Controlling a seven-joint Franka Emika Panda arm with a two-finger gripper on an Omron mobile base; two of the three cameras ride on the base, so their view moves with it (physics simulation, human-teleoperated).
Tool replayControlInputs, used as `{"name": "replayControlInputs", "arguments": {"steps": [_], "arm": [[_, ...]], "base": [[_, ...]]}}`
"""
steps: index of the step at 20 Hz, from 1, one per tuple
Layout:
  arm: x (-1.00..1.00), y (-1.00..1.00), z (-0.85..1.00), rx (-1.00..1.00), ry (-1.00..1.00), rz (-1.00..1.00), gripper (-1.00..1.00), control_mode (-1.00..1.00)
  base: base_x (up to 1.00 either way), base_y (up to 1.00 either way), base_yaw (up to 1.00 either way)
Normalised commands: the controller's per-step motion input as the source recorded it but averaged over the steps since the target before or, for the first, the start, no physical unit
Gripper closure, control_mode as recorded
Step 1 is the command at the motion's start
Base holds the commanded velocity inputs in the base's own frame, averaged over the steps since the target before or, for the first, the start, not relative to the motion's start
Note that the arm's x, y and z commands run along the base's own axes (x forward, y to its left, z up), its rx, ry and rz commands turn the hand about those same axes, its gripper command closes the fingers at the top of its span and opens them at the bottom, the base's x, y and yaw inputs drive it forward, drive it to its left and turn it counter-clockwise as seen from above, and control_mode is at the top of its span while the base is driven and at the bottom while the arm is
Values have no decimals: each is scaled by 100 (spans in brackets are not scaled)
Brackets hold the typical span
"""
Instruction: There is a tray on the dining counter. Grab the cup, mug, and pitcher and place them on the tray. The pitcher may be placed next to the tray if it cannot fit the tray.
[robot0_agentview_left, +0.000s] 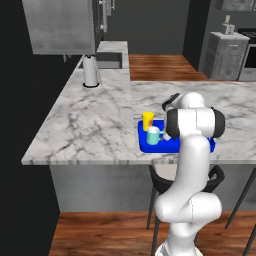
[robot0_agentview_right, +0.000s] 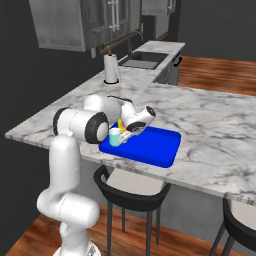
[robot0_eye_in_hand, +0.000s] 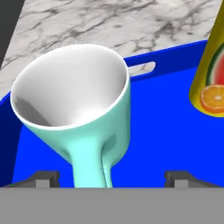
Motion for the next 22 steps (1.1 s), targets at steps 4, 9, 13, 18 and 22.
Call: {"name": "replayControlInputs", "arguments": {"steps": [4,9,13,18,22], "arm": [[-21,0,38,-6,-8,0,-100,-100],[-33,-7,50,-13,-9,0,-100,-100],[-57,-24,42,-15,-6,0,-100,-100],[-87,-5,41,-12,-1,-11,-100,-100],[-100,6,44,-7,0,-33,-100,-100]], "base": [[0,0,0],[0,0,0],[0,0,0],[0,0,0],[0,0,0]]}}
